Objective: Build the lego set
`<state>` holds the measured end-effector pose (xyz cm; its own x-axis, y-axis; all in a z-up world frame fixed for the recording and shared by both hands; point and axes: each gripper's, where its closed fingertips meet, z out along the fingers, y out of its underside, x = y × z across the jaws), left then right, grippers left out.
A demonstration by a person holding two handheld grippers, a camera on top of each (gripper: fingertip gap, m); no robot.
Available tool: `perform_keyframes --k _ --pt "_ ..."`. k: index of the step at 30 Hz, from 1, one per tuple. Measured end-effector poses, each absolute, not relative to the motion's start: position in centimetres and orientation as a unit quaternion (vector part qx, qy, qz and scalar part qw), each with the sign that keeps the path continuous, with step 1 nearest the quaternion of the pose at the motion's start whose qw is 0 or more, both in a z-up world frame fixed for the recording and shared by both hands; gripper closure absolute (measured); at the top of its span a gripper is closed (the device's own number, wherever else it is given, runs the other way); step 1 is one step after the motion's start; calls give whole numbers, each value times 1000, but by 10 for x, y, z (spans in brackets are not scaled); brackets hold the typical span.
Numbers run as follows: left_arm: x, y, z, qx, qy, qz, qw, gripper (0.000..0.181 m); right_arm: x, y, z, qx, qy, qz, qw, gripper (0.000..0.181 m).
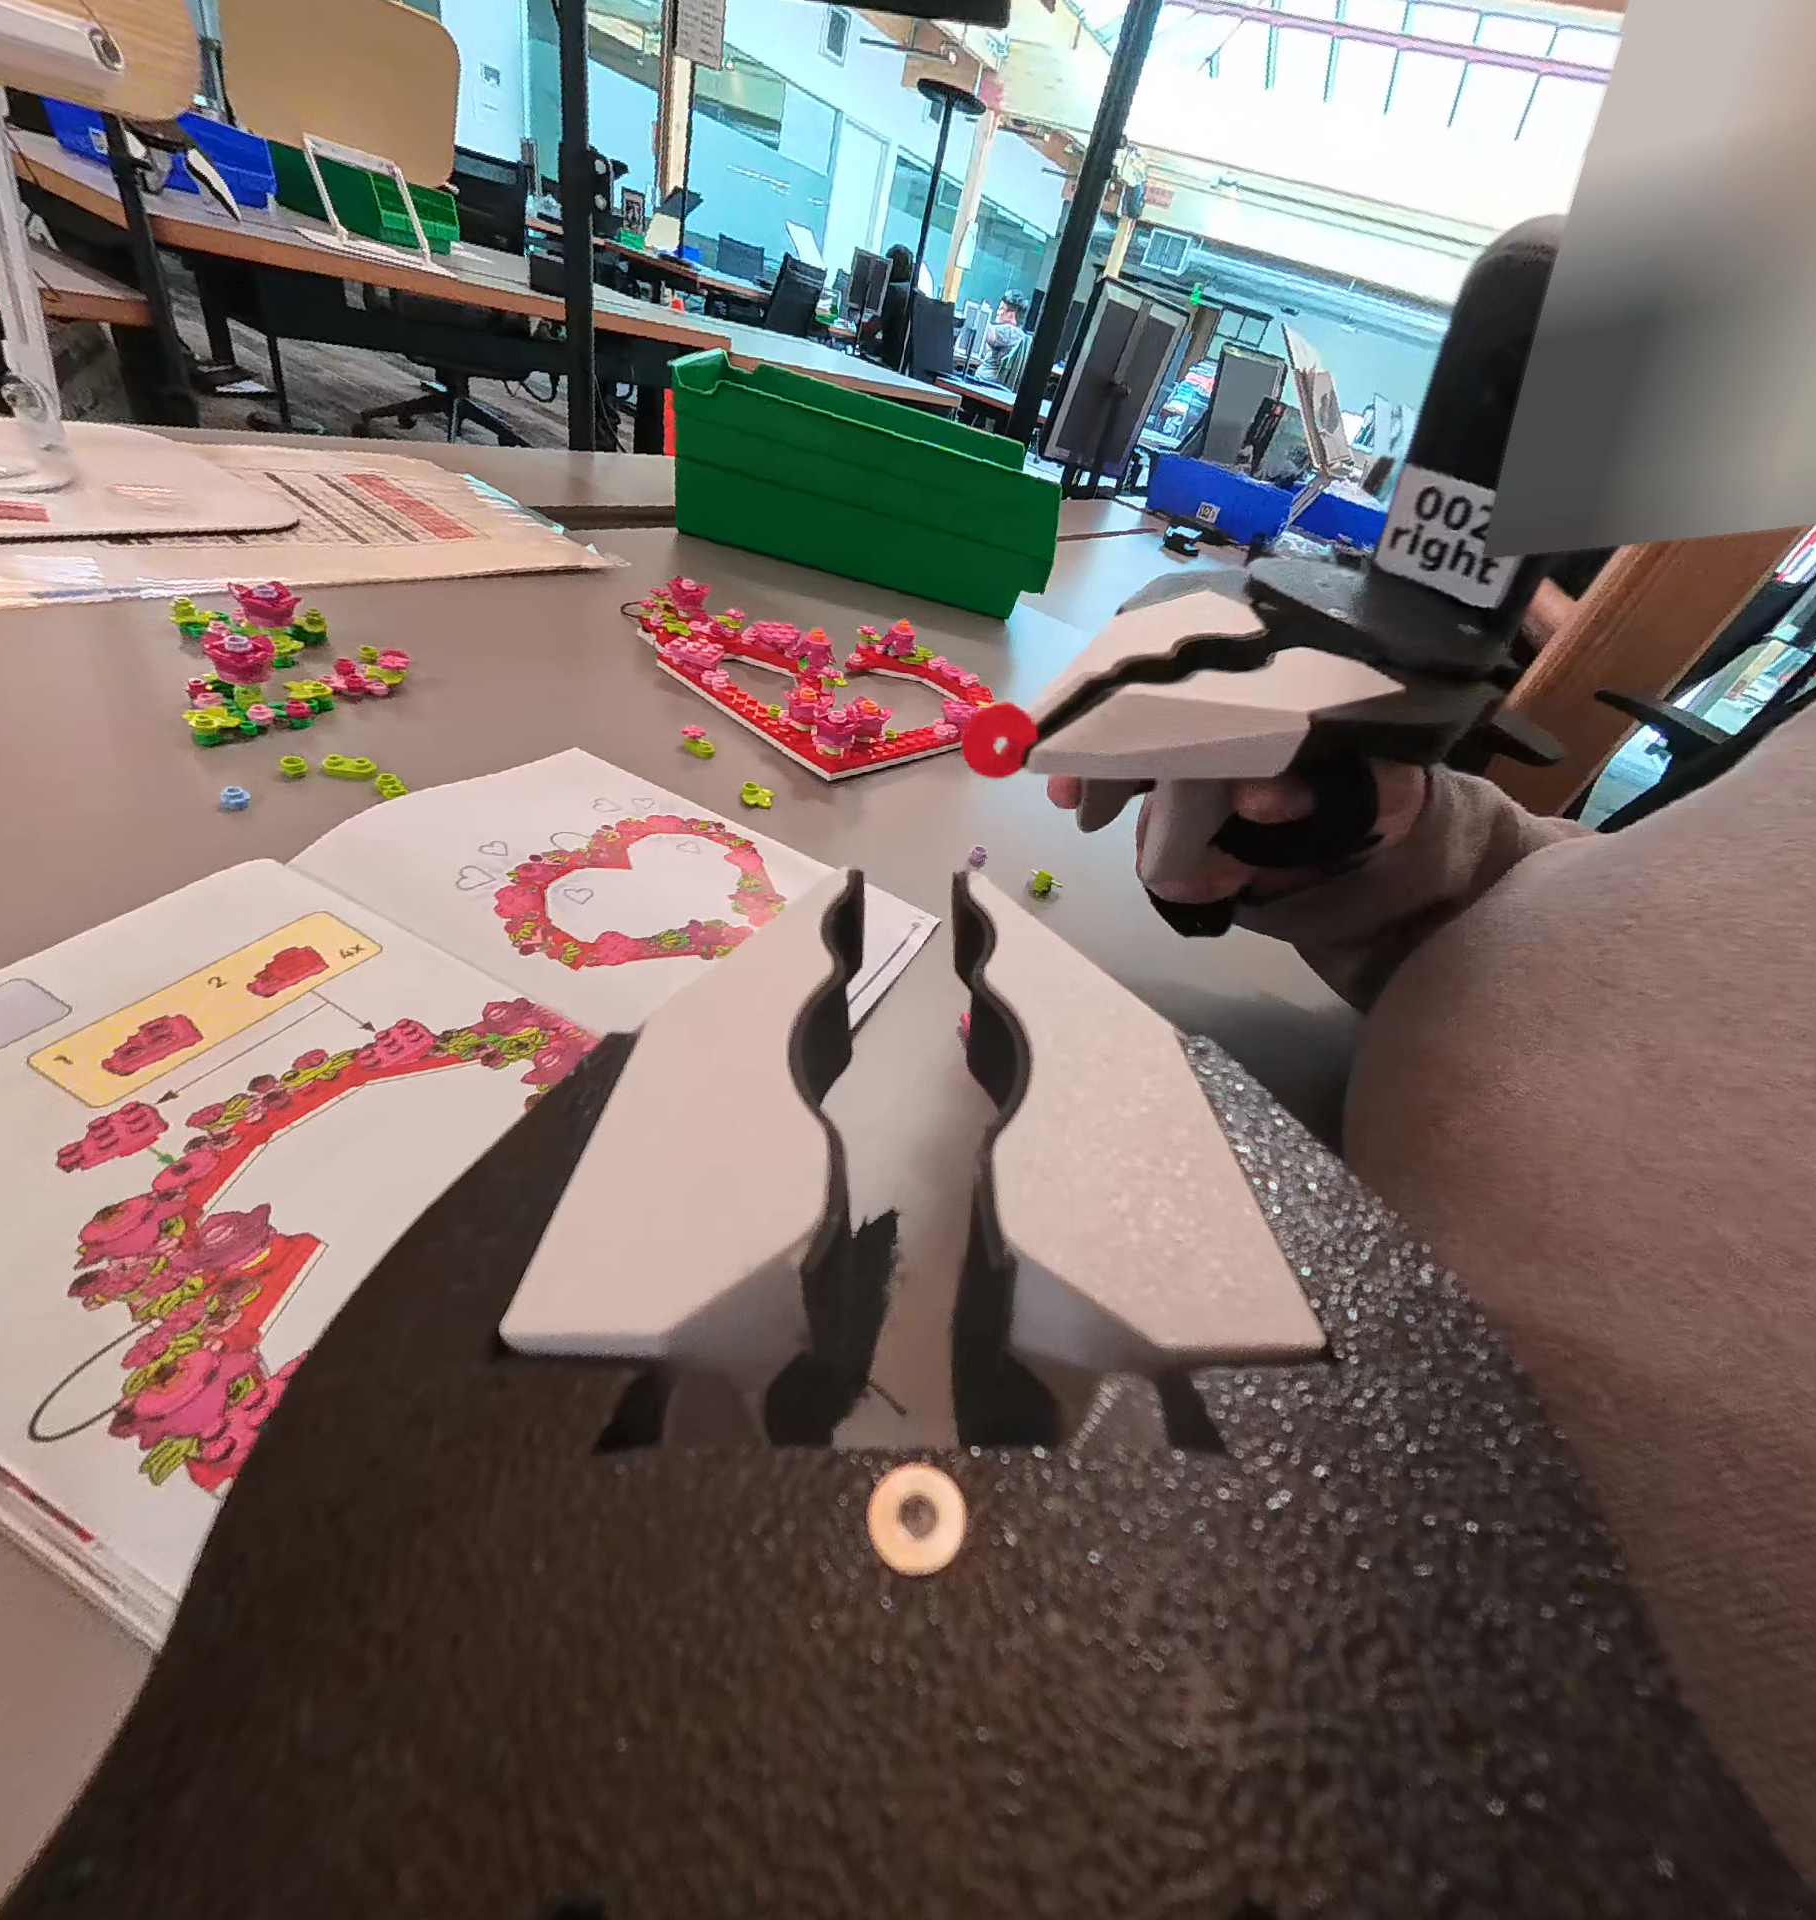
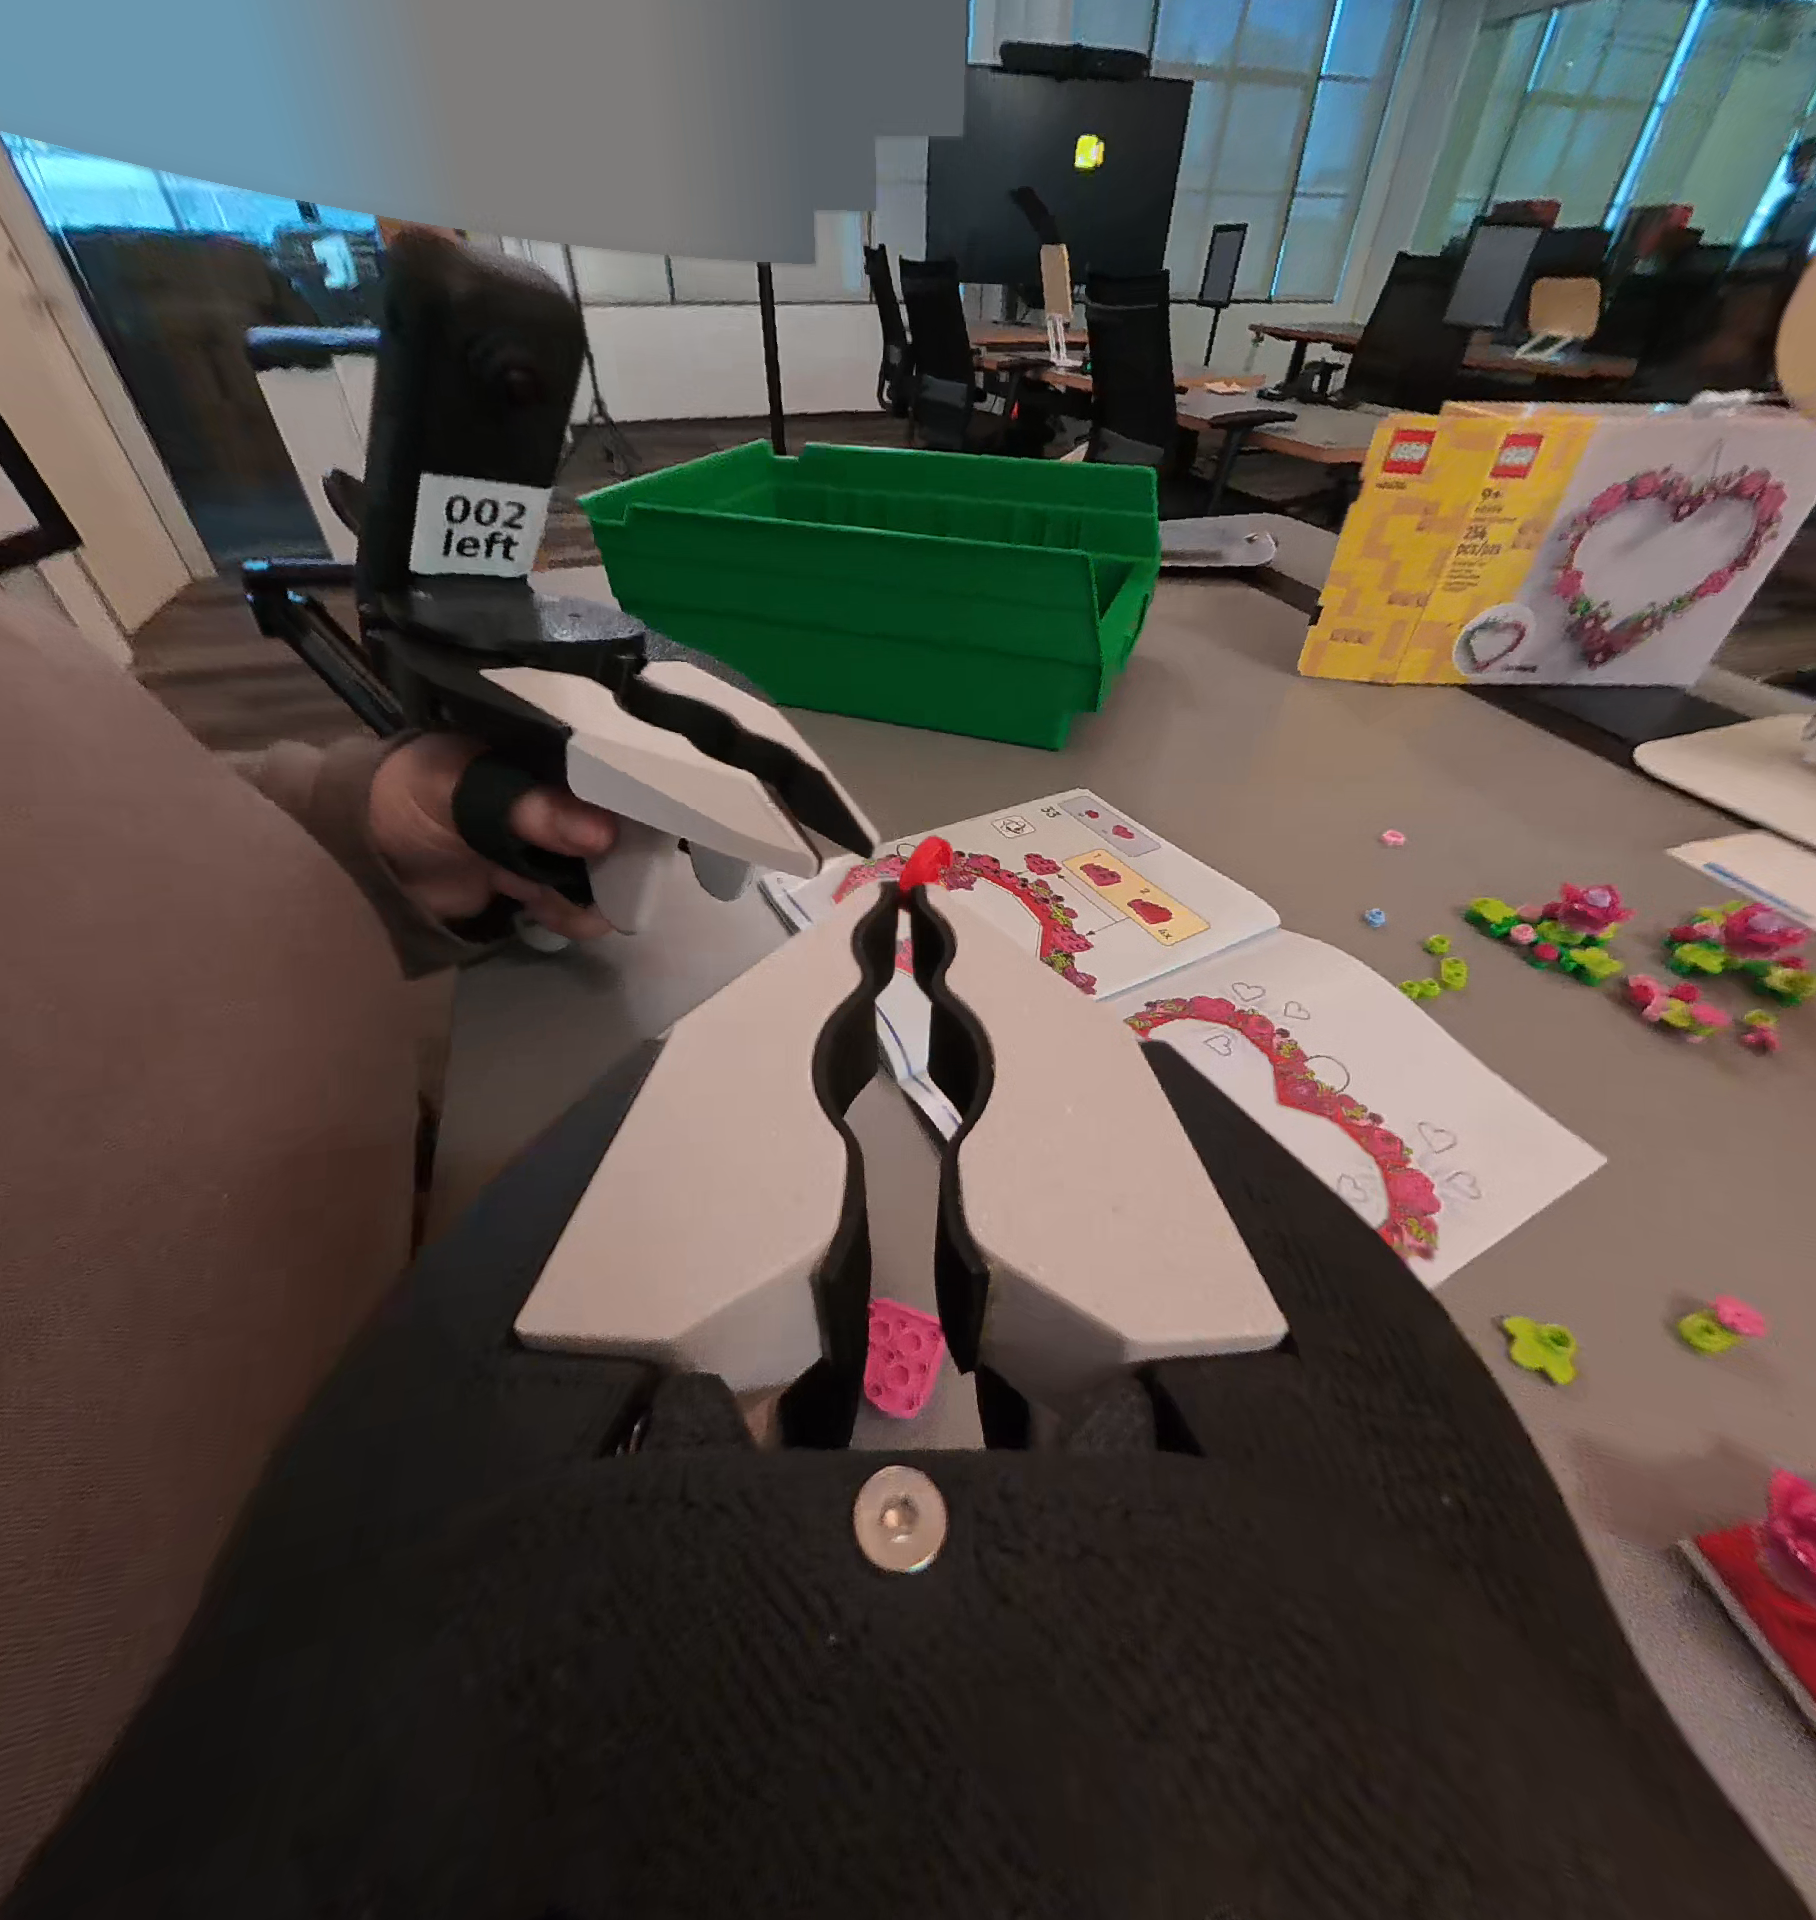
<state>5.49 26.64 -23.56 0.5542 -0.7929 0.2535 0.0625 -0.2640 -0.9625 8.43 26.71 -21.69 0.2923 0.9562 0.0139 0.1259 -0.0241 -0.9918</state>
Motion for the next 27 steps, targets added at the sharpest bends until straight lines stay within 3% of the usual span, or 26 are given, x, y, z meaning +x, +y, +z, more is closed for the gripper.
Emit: perform_keyframes --k 6,16,20,27 --pt "58 267 -232 -683 264 -409 544 167 89 274 -222 -627 -411 426 505 181" --pt "54 268 -239 -692 265 -403 537 167 91 276 -265 -616 -562 224 504 181" --pt "46 267 -242 -695 257 -400 539 168 92 264 -290 -551 -694 106 452 181" --pt "39 264 -244 -693 249 -406 541 169 91 251 -317 -486 -800 37 350 181"
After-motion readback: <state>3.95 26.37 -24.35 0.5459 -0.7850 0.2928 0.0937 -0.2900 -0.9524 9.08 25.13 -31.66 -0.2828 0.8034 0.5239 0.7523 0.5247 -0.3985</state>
